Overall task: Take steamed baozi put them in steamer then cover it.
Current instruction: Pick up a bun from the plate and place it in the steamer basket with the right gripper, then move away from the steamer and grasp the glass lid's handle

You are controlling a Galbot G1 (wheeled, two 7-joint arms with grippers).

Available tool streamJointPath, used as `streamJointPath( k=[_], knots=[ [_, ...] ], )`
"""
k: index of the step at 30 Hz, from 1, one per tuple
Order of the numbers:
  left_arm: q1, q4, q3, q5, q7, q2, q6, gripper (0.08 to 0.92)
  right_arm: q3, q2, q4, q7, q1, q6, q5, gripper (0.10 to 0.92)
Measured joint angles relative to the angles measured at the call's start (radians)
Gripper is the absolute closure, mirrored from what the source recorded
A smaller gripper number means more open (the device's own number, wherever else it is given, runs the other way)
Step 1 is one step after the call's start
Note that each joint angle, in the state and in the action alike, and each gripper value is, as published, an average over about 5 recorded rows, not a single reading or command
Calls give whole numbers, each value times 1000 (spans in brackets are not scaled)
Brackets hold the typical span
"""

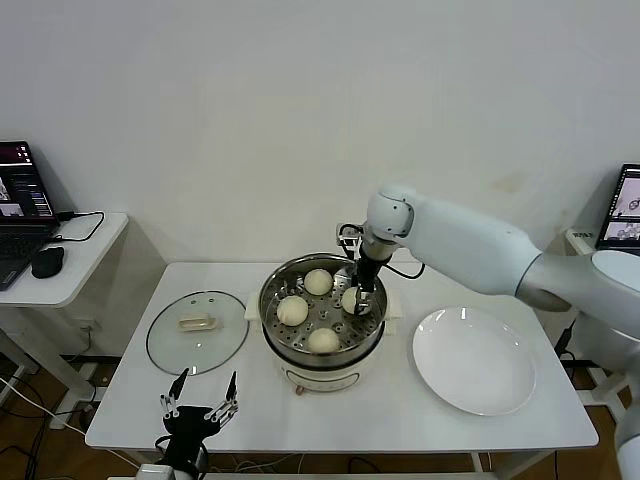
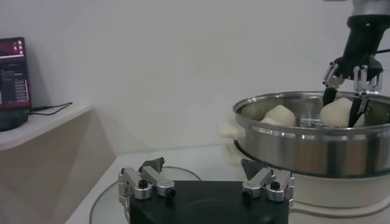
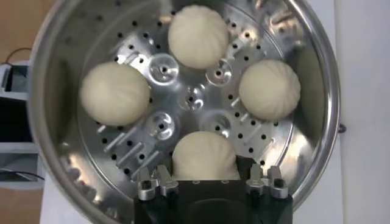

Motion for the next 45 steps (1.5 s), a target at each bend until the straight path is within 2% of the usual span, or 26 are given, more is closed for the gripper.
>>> streamJointPath(
  k=[6,15,24,34,45],
  knots=[
    [5,2,12,8,2,-3,0,177,29,-24,25,7,0,-10,8,215],
    [17,2,15,2,-3,8,-10,177,131,-156,141,40,2,11,61,202],
    [12,21,-4,-18,-31,15,-40,177,349,-366,290,301,-90,167,237,203],
    [0,42,-2,-18,-38,23,-62,177,928,-477,507,605,-555,283,361,203],
    [-45,77,-21,15,-31,54,-70,177,1494,-359,685,832,-1177,454,414,203]
  ],
)
